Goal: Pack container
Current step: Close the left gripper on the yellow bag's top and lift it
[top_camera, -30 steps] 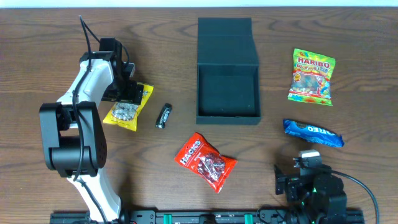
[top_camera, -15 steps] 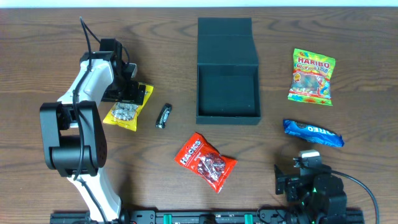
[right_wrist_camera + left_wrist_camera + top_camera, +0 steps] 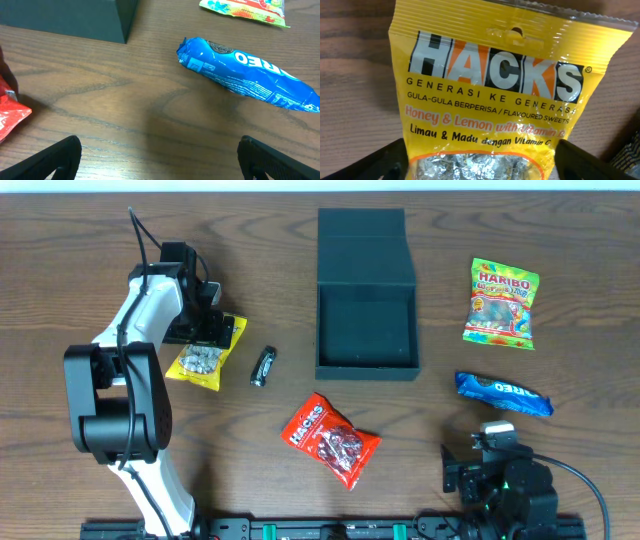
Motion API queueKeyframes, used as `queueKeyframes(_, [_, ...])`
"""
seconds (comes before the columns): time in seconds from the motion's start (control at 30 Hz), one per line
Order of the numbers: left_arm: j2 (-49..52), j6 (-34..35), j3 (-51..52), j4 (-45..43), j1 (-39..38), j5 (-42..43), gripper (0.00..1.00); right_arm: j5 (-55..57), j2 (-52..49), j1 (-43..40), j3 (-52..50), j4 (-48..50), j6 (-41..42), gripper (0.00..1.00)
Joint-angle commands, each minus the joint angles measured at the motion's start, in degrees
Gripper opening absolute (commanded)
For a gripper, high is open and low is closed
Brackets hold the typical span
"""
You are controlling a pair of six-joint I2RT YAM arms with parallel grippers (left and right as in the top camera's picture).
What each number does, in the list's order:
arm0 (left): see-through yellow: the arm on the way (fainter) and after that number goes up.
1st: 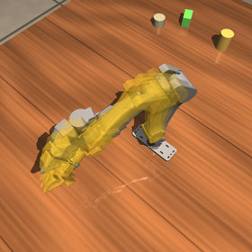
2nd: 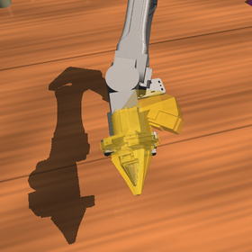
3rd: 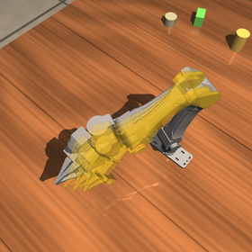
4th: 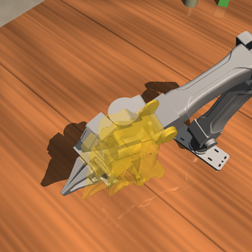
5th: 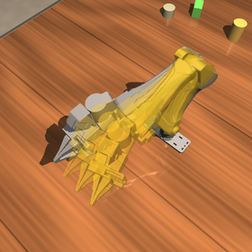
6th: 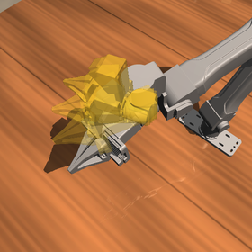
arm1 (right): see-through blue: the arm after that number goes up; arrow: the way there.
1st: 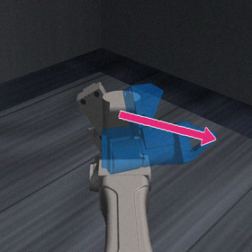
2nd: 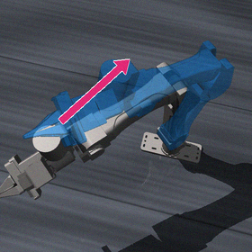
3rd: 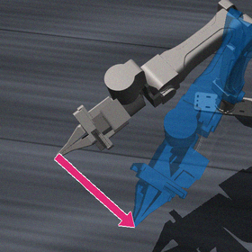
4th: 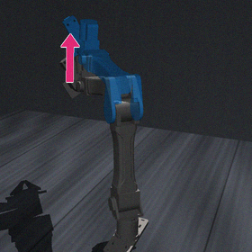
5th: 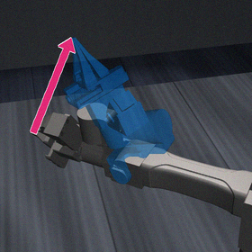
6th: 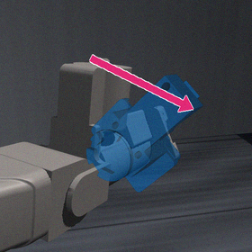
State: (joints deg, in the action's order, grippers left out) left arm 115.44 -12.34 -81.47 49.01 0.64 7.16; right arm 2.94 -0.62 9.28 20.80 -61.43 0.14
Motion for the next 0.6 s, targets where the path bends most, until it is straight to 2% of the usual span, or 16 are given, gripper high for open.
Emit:
queueKeyframes(0.0, [1.05,-0.74,-0.74,0.17,0.02,0.35,0.87,-0.42,0.31,-0.22,-0.33,-0.26,-0.61,0.99])
queueKeyframes(0.03, [1.05,-0.74,-0.66,0.17,0.02,0.35,0.86,-0.42,0.31,-0.22,-0.33,-0.26,-0.59,0.99])
queueKeyframes(0.13, [1.05,-0.74,-0.46,0.20,0.02,0.35,0.70,-0.39,0.31,-0.22,-0.33,-0.26,-0.61,0.99])
queueKeyframes(0.33, [1.07,-0.74,-0.33,0.20,0.02,0.35,0.60,-0.42,0.31,-0.22,-0.33,-0.26,-0.61,0.99])
queueKeyframes(0.37, [1.05,-0.74,-0.33,0.22,0.02,0.35,0.55,-0.42,0.31,-0.22,-0.33,-0.26,-0.59,0.99])
queueKeyframes(0.57, [1.05,-0.72,-0.33,0.22,0.02,0.35,0.48,-0.42,0.31,-0.22,-0.33,-0.26,-0.59,0.99])
